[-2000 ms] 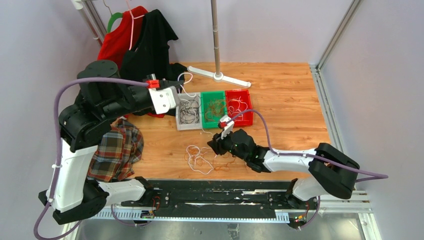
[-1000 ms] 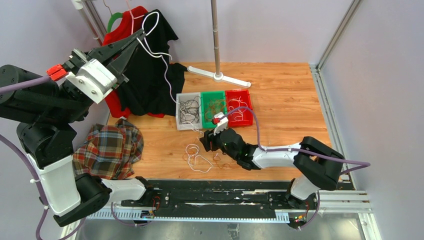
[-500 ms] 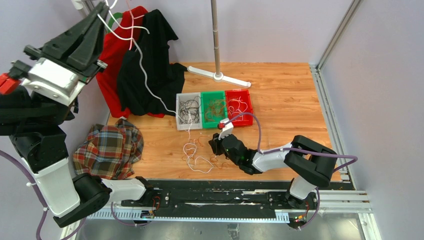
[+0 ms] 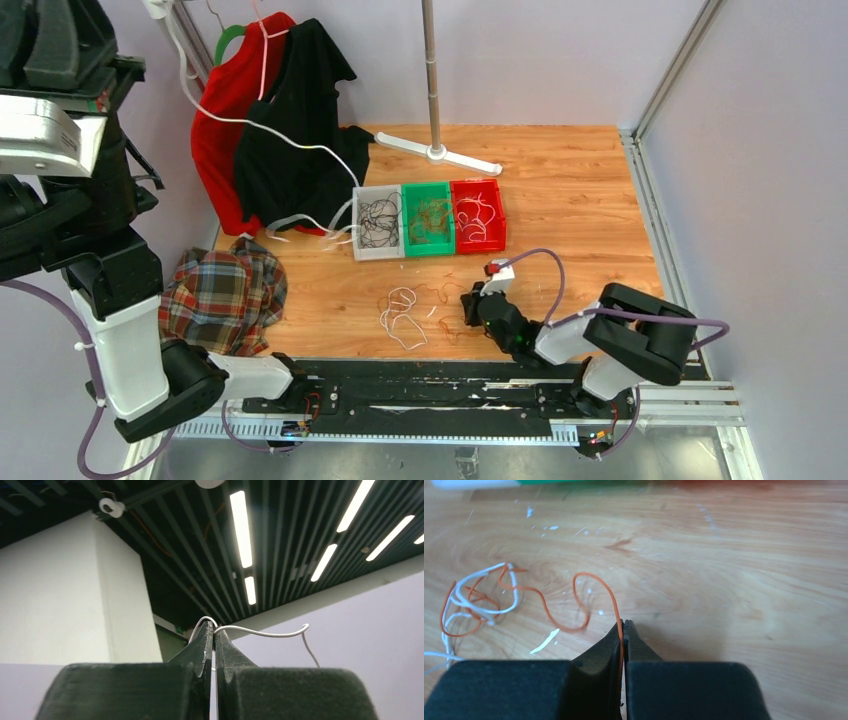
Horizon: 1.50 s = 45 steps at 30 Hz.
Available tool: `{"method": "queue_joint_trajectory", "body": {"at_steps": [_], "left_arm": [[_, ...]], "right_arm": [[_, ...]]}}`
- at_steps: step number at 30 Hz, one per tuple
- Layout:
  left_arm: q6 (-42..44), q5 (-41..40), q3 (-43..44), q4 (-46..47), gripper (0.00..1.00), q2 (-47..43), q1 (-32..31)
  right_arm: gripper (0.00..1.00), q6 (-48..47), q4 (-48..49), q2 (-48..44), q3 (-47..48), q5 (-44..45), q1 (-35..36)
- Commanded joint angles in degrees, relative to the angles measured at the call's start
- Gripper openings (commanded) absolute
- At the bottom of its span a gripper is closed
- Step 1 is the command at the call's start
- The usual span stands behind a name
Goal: Untangle the cables
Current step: Untie the cable.
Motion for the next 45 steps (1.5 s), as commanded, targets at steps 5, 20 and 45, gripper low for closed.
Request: {"method": "queue_joint_trajectory", "body": {"at_steps": [5,20,45], "left_arm": [[2.09,-3.26,3.17,10.46,0.00,2.50,-0.44],[-12.65,15.87,-23.43,-4.10,0.00,-8.10,-0.43],[-6.28,20.09,-14.86,-7.17,0.01,19.34,-9.05]], "right_arm": [[0.01,6.69,-17.67,-16.07,-0.85,14.47,-2.22],[0.62,-18.33,-27.24,-37.34,13.32,-6.57,-2.42],[0.44,-9.17,-28.79,-22.79,27.82,0.80,-19.97]]}}
